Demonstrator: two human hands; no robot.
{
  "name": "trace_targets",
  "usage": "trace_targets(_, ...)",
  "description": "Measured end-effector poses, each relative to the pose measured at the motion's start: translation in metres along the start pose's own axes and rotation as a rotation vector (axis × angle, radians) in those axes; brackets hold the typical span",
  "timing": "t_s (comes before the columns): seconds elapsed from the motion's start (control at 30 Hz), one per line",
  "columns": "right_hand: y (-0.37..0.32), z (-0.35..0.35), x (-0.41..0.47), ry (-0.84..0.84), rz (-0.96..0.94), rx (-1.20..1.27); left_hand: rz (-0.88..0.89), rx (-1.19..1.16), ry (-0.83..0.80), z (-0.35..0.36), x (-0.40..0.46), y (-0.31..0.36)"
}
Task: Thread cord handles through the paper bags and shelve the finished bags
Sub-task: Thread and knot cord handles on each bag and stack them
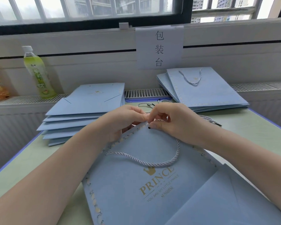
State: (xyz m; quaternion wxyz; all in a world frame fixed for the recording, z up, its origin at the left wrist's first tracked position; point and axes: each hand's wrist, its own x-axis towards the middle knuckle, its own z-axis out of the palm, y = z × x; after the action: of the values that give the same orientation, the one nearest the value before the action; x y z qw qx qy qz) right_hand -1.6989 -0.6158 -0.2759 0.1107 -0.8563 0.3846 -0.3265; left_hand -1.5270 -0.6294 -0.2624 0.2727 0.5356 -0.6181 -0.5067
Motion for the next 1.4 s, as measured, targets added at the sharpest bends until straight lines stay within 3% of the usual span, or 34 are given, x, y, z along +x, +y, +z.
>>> trace_targets(0.17, 0.000, 0.004, -0.001, -0.019, -0.029, -0.078, -0.048, 0.004, -0.021, -0.003, 0.001, -0.002)
trace_targets(0.43, 0.000, 0.005, -0.002, 0.014, -0.079, -0.070, 0.036, 0.060, 0.027, -0.005, 0.001, -0.001)
trace_targets(0.77, 0.001, 0.003, -0.001, -0.025, 0.125, 0.356, 0.347, 0.345, 0.186, 0.001, 0.004, -0.003)
trace_targets(0.83, 0.000, 0.000, 0.001, 0.055, 0.170, 0.477, 0.360, 0.392, 0.232, 0.001, 0.007, -0.006)
trace_targets(0.93, -0.002, -0.009, 0.004, 0.308, 0.228, 0.621, 0.356, 0.412, 0.257, -0.001, 0.009, -0.009)
trace_targets(1.1, 0.004, -0.020, 0.007, 0.704, 0.232, 0.479, 0.378, 0.442, 0.256, 0.001, 0.006, -0.006)
trace_targets(1.27, 0.015, -0.023, 0.007, 0.851, 0.252, 0.466, 0.425, 0.472, 0.338, 0.003, 0.006, -0.005)
trace_targets(1.4, 0.014, -0.030, 0.010, 0.826, 0.259, 0.476, 0.504, 0.425, 0.618, -0.002, 0.006, -0.004)
